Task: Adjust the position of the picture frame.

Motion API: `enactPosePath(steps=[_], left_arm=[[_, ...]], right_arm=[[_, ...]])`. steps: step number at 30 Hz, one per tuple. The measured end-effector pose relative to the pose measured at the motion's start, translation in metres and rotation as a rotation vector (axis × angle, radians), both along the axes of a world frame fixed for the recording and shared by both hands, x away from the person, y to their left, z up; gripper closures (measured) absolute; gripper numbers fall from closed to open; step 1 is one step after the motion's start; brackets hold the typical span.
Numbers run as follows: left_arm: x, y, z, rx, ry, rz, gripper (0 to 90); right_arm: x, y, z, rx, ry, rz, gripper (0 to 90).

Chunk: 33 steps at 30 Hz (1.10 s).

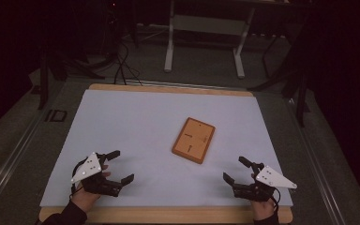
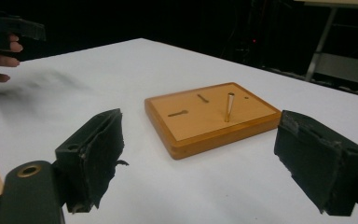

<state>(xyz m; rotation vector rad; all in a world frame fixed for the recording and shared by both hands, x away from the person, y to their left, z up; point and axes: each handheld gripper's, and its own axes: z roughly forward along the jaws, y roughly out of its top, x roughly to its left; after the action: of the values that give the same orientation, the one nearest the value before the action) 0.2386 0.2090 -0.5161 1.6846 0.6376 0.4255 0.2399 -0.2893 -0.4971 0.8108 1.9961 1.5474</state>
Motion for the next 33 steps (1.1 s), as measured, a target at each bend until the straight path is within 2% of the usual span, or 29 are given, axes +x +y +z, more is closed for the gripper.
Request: enactPosePath(steps=[6,9,11,14,16,19,22,23,24,27,33], left_arm=[[0.0,-0.001,0.001,-0.01,0.01,-0.004,2.1],[0.001,-0.002,0.001,-0.022,0.017,-0.007,2.1],[0.001,-0.002,0.001,-0.033,0.027,-0.007,2.0],[0.002,-0.002,0.001,-0.045,0.042,-0.007,1.4],[0.002,-0.003,0.001,-0.035,0.053,0.003,1.3],[0.003,-0.005,0.001,-0.013,0.066,0.006,1.2],[0.003,-0.006,0.001,-0.01,0.065,0.004,1.1],[0.003,-0.006,0.001,-0.01,0.065,0.004,1.1],[0.002,-0.007,0.002,-0.014,0.06,0.002,1.2],[0.001,-0.007,0.003,-0.016,0.056,-0.002,1.1],[0.001,-0.009,0.002,-0.001,0.064,-0.015,1.2]], right_arm=[[-0.002,0.0,0.002,0.003,-0.011,-0.006,14.9],[-0.004,0.003,0.003,-0.022,0.001,-0.005,13.3],[-0.003,0.005,0.003,-0.02,0.017,0.003,12.2],[-0.003,0.009,0.008,-0.018,0.006,-0.02,10.7],[-0.001,0.009,0.012,-0.005,0.004,-0.046,10.7],[0.006,0.007,0.016,0.024,0.021,-0.064,10.7],[0.014,0.008,0.018,-0.011,0.028,-0.07,11.4],[0.014,0.008,0.018,-0.011,0.028,-0.07,11.4],[0.023,0.009,0.018,-0.019,0.038,-0.066,11.4],[0.033,0.012,0.017,-0.023,0.048,-0.061,11.3],[0.052,0.024,0.012,-0.038,0.078,-0.034,10.5]])
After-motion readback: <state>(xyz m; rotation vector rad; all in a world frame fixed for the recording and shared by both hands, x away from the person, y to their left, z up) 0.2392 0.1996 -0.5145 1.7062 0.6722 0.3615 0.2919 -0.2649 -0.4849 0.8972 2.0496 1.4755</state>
